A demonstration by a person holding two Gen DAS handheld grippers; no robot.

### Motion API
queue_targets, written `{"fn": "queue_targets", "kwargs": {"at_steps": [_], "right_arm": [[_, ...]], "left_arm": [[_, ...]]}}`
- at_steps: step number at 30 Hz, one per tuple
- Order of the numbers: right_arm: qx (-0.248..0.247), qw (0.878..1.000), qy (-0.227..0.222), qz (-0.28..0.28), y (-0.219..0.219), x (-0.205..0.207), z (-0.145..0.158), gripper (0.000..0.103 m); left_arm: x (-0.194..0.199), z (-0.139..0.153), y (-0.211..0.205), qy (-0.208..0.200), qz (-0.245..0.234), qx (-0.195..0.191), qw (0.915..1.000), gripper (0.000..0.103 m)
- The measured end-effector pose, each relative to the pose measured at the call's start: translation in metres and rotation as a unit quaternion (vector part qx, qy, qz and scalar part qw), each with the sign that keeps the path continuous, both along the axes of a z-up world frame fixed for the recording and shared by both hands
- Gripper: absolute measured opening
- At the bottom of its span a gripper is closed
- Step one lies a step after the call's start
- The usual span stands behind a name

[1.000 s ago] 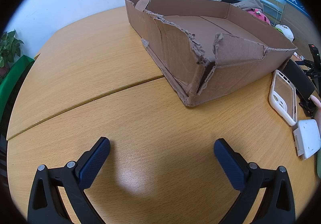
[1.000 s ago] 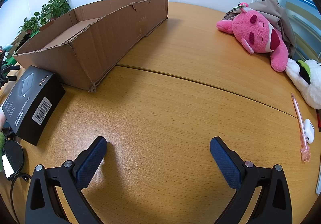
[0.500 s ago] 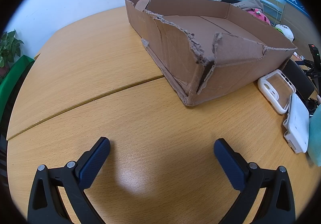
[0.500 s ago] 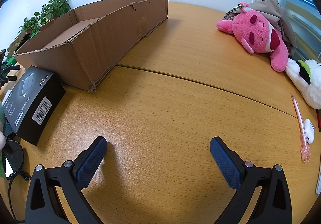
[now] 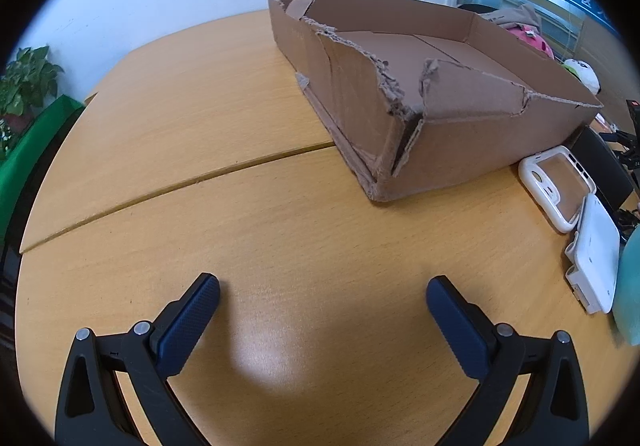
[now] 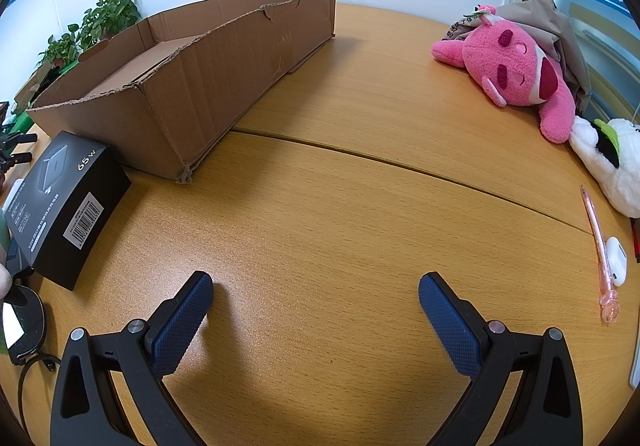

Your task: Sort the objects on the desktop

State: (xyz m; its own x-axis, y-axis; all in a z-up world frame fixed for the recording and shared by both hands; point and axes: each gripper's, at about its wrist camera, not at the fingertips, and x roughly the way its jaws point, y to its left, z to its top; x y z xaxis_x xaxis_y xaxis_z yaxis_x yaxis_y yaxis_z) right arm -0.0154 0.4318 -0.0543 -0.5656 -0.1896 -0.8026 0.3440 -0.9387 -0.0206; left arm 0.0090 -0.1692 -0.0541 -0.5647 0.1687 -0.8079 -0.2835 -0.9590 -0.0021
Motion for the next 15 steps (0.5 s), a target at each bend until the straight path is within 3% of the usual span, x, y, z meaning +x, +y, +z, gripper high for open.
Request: {"fn": "queue_targets", "kwargs": {"at_steps": [6, 15], "right_arm": [[0.000, 1.000, 0.000, 0.006, -0.002, -0.004, 0.000, 0.103], [0.000, 1.000, -0.002, -0.012, -0.004, 0.000, 0.001, 0.103]], "left_arm": [[0.030, 0.015, 0.000, 0.008, 0.054, 0.027, 0.9981, 0.102], [0.091, 0.089, 0.056, 0.087, 0.061, 0.099, 0.9894, 0.102]]}}
